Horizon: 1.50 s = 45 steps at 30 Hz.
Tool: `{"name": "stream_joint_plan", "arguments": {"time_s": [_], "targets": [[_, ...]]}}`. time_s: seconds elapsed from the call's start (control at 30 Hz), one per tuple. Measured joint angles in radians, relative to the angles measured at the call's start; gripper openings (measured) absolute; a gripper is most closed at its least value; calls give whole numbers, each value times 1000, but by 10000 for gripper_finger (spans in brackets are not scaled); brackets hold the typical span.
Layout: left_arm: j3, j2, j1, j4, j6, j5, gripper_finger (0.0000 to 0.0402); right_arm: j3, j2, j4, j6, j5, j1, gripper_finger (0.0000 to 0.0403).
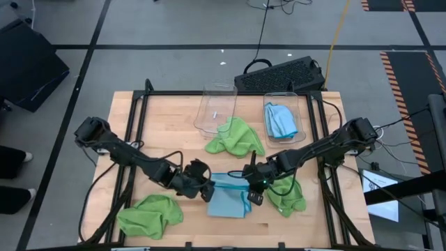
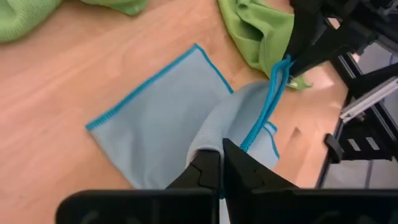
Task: Fold microfiber towels
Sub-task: Fold the blue microfiber towel
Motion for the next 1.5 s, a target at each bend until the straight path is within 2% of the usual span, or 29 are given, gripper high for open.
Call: {"name": "stream_joint_plan", "arguments": {"time_s": [0.23,0.37,0.47,0.67,0.83,0.97,1.17,1.4,1.5], "targets": [[0,0,34,-16,14,32,21,-17,0,12,-6,-1,-28,3],[0,0,40,-18,53,37,36,-17,0,22,-17,0,-29,30],[0,0,47,-19,59,69,81,-17,0,17,-14,-1,-29,64],[0,-3,67,-56,29,80,204,-17,-13,-39,7,-4,-29,127],[6,-26,91,-116,51,99,254,-17,-66,-139,16,-3,-33,149],[10,-65,105,-122,72,113,256,-17,-112,-157,38,0,-36,149],[7,-82,66,-175,45,126,233,-17,-142,-102,107,30,-16,145],[-26,-63,-32,-157,-146,152,212,-17,-142,-91,317,81,8,146],[-24,-64,-81,-144,-195,140,214,-17,-142,-76,340,82,19,153]]}}
